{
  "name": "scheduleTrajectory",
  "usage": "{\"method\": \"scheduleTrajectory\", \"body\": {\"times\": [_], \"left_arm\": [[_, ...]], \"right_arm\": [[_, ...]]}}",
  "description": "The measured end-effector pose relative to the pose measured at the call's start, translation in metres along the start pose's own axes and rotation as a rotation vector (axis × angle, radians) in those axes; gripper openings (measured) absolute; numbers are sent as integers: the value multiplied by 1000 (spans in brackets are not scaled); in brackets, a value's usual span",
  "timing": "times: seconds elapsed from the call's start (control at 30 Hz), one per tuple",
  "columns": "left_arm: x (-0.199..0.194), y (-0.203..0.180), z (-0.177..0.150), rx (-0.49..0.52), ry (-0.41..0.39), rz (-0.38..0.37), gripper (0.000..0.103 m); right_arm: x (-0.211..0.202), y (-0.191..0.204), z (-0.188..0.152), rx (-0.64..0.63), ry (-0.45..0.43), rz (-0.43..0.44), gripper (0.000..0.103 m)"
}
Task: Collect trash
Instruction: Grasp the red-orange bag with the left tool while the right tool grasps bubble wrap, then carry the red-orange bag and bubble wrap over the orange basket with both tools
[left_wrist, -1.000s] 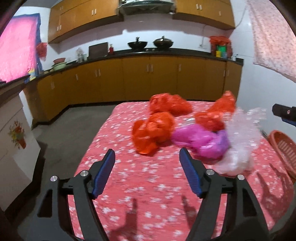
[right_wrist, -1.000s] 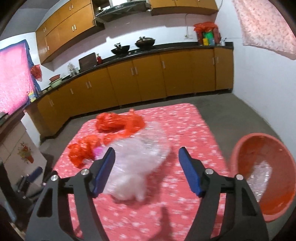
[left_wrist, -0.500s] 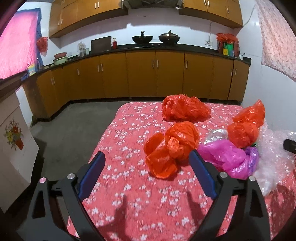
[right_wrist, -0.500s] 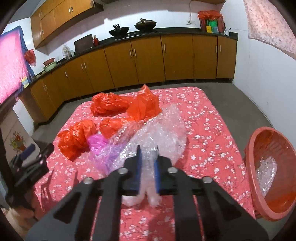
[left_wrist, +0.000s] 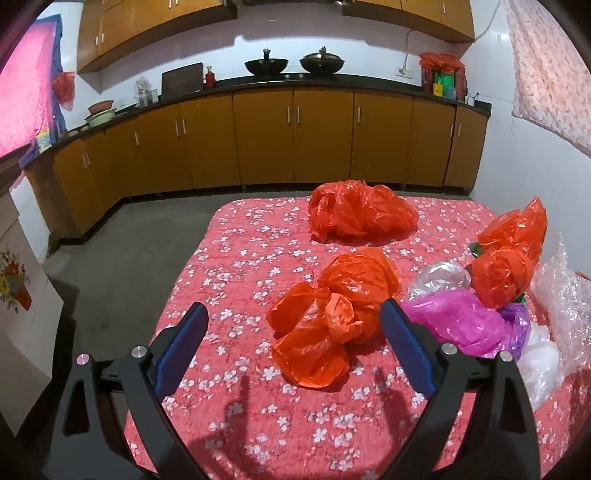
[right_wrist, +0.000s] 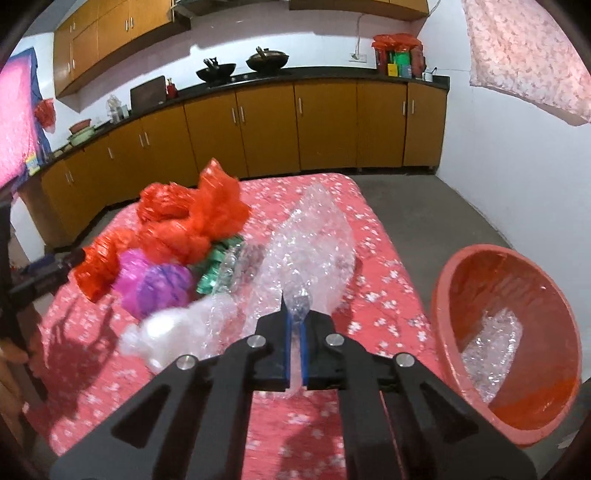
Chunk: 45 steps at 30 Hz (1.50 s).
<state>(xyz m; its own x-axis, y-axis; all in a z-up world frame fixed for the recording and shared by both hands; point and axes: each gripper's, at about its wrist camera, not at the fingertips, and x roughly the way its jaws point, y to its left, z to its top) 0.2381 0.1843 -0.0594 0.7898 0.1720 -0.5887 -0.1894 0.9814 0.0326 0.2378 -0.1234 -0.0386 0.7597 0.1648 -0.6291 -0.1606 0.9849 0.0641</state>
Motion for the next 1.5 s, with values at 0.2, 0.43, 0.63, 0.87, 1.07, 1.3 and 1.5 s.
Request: {"method": "scheduleTrajectory", "body": {"times": [0.2,0.43,0.63,0.87,1.07,1.3,1.5], "left_arm": [[11,-10,5,59,12,1,93],[33,-22,11,76,57,-14,93],[50,-29,9,69,109,-28,83],[53,-32,8,74,125,-46,56],[46,-31,8,70,121,-36,43],[28,-20,9,53,100,-21,40],[0,-14,11,47,63,-18,40]], "right_arm": [[6,-5,-4,-5,9,-13,5],[10,-6,-7,-6,25,-11,5],[13,-8,-8,-8,34,-7,5],[15,-10,-9,-1,43,-6,5],[15,-10,-10,-2,45,-8,5],[7,-12,-10,-2,34,-11,5],[-5,-14,-10,-5,21,-10,5]]}}
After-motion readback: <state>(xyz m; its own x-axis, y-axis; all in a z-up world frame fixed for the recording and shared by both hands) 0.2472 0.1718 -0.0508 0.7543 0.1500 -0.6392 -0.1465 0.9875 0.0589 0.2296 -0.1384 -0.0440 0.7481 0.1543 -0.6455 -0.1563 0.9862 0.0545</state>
